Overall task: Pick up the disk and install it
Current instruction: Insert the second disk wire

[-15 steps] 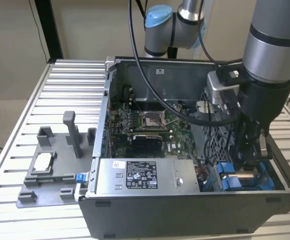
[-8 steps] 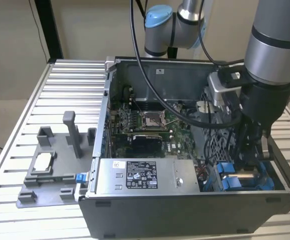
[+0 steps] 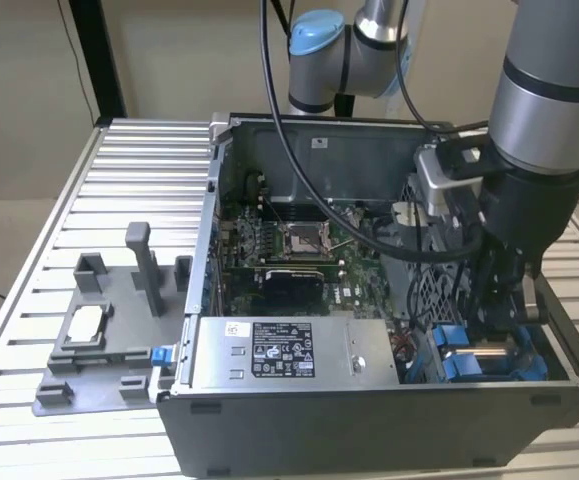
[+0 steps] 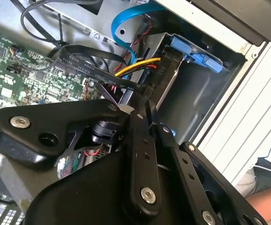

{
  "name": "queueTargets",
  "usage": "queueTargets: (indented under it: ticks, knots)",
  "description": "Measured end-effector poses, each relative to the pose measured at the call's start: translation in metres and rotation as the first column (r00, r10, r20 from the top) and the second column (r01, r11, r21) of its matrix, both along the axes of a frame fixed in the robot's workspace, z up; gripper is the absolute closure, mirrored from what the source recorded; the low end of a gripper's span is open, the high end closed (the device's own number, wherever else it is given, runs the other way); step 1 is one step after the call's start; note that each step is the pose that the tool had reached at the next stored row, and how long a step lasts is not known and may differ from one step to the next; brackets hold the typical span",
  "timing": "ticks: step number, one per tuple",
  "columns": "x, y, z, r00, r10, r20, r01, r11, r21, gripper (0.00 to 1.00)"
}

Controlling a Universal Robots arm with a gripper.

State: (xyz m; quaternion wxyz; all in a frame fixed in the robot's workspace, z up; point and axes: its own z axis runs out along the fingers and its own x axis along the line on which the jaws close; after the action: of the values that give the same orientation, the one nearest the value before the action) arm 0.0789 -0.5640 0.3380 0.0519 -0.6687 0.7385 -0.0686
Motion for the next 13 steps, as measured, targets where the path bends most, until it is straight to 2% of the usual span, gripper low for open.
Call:
queueTargets:
  ticks: [4, 9, 13]
  knots:
    - [0.0003, -0.0001, -0.0015, 1.0, -0.001, 0.0001, 0.001, 1.0, 0.0012, 1.0]
    - [0.0005, -0.0003, -0.0017, 1.0, -0.003, 0.0, 0.003, 0.9999, 0.01, 1.0]
    - [0.0028, -0.0006, -0.0019, 1.0, -0.004, -0.0001, 0.004, 0.9999, 0.0108, 1.0]
